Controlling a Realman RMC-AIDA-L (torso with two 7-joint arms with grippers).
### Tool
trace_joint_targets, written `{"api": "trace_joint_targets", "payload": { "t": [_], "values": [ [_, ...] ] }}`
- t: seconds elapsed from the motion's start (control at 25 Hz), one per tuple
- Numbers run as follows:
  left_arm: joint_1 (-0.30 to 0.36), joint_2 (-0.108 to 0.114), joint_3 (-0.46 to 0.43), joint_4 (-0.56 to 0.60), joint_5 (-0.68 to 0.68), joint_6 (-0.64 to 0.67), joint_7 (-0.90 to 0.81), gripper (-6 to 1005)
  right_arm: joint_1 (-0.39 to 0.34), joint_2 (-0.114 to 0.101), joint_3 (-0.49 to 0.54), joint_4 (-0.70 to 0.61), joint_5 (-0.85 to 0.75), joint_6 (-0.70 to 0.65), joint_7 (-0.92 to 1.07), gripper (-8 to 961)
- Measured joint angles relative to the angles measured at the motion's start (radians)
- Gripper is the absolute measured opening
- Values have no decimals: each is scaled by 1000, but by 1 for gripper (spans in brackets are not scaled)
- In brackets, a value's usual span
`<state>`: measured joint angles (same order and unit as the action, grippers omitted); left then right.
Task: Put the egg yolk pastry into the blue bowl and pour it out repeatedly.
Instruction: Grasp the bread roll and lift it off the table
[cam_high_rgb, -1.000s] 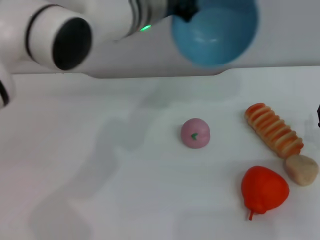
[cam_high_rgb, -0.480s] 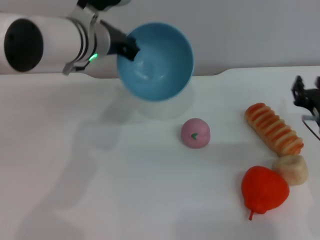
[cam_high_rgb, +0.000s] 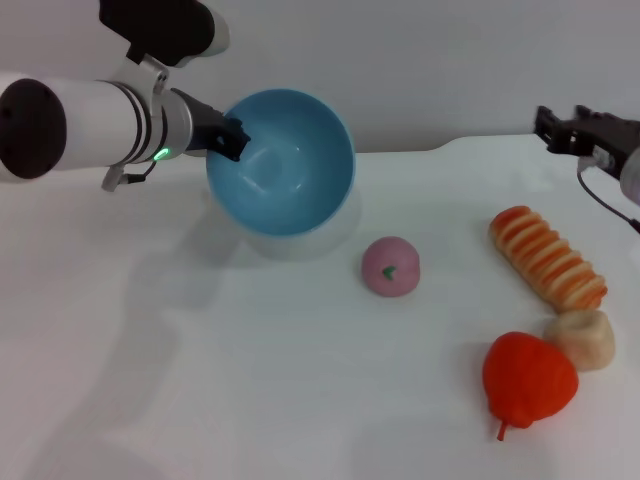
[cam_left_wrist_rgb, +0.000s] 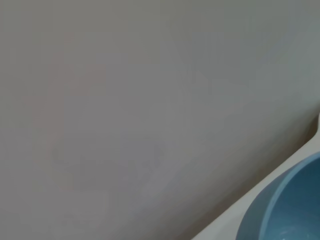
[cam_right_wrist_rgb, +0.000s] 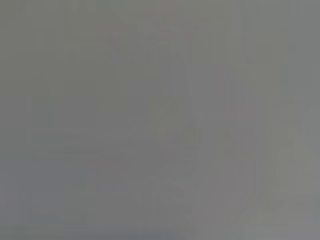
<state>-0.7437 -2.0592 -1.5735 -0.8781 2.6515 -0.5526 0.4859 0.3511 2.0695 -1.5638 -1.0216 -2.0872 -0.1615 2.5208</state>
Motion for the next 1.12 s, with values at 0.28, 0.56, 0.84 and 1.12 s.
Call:
{"api": "trace_joint_targets", "payload": {
  "t": [0.28, 0.56, 0.84, 1.12],
  "values": [
    [11, -1, -4, 6, -1, 0, 0, -1, 86, -7, 324, -76, -4, -540, 11, 433],
    [14, -2, -2, 8, -1, 0, -1, 0, 183, -73, 533, -6, -141, -966, 198, 433],
    [13, -4, 8, 8, -1, -1, -1, -1, 198, -79, 597, -5, -255, -1171, 279, 433],
    [11, -6, 27, 6, -1, -6, -1, 0, 203, -81, 602, 2, -380, -1290, 359, 433]
  ]
}}
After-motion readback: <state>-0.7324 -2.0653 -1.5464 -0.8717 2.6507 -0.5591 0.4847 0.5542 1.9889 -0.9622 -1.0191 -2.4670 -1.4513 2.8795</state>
